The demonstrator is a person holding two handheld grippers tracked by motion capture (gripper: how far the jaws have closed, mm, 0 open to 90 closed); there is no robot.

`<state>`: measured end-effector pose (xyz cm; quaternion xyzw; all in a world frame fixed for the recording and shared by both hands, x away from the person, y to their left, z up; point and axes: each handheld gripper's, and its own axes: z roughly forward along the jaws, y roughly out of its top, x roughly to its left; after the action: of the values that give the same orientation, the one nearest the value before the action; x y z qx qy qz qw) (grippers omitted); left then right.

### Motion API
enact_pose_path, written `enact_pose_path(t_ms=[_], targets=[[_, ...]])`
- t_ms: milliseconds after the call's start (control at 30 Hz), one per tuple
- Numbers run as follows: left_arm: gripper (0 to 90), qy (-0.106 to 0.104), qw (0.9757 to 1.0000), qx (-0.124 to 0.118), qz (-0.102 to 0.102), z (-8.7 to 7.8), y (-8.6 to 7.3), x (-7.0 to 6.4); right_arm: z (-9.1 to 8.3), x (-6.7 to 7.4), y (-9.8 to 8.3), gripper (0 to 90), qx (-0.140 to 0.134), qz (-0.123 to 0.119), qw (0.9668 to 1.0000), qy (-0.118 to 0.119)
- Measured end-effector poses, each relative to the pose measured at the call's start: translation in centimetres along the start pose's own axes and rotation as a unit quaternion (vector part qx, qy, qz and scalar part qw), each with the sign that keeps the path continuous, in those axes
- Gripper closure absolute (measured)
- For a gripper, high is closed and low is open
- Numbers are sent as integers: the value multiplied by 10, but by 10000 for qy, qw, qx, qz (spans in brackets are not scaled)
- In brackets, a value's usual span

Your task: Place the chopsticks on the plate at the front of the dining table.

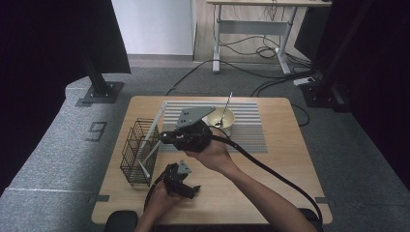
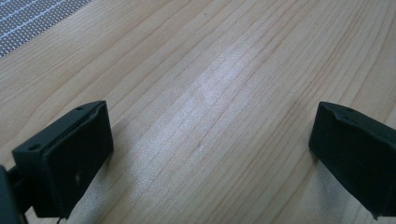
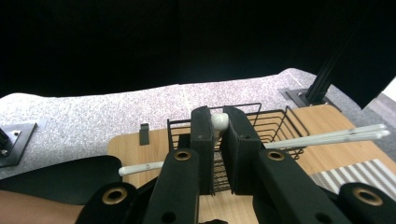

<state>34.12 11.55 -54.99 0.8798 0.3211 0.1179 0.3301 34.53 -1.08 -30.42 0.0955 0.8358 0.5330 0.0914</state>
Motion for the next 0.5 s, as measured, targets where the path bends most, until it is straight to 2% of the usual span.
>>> enact_pose_path(t_ms=[500], targets=[[0, -3, 10000, 3, 6, 0, 0, 0, -38, -7, 16, 833, -291, -6, 9994, -192]])
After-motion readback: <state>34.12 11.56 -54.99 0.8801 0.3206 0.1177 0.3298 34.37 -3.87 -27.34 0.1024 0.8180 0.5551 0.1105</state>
